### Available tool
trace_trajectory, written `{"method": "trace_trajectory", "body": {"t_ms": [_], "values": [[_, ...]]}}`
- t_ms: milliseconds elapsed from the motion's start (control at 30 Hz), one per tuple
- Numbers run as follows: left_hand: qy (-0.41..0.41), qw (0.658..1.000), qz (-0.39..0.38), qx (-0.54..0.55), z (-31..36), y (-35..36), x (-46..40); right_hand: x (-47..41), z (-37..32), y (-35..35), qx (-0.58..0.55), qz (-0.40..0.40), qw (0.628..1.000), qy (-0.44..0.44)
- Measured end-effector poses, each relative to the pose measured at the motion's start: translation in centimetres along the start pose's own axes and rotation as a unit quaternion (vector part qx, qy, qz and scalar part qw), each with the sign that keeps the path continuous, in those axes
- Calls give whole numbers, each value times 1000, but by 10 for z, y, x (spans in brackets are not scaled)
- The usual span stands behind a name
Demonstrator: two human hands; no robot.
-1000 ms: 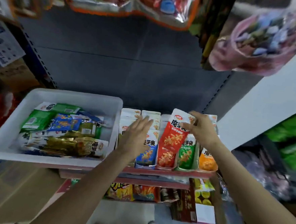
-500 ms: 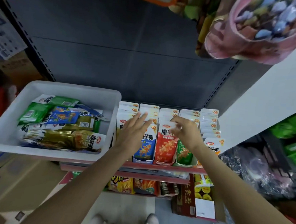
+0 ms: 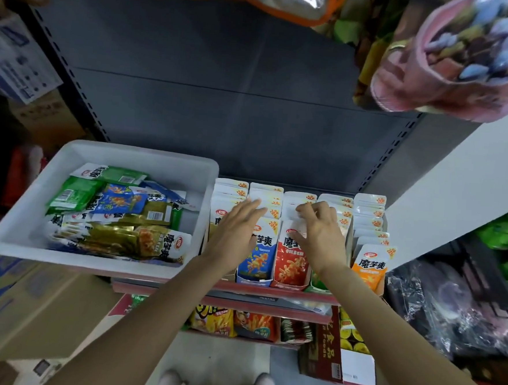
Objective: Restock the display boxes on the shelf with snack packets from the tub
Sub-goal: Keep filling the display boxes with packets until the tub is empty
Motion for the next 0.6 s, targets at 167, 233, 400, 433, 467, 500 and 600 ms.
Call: {"method": "trace_trajectory", "body": {"t_ms": [167, 233, 400, 433, 467, 500, 600], "values": [[-53, 992, 77, 89, -33, -33, 14, -22, -50, 0, -179, 27, 983, -22], [-91, 987, 96, 97, -59, -46, 21, -34, -85, 7, -220, 12, 974, -57], [-188, 981, 47, 28, -139, -62, 36, -58, -172, 54, -182, -151, 960, -150], [-206, 978, 37, 18, -154, -64, 40, -61, -184, 66, -165, -189, 956, -150], [-225, 974, 25, 9, -168, -66, 43, -64, -194, 77, -141, -221, 954, -147], [-244, 970, 7, -9, -181, -67, 46, -66, -202, 87, -108, -247, 952, -145], [-292, 952, -66, -68, -212, -67, 51, -72, -220, 106, 19, -298, 944, -143]]}}
Point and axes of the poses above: each hand's wrist, its own x-axis away from the middle knuckle, its own y-axis out of the palm, z = x × y, the point moved 4 cm from there along -x, towards the middle knuckle, and after that the axes turned 11 degrees about -y, right-handed, at the moved point
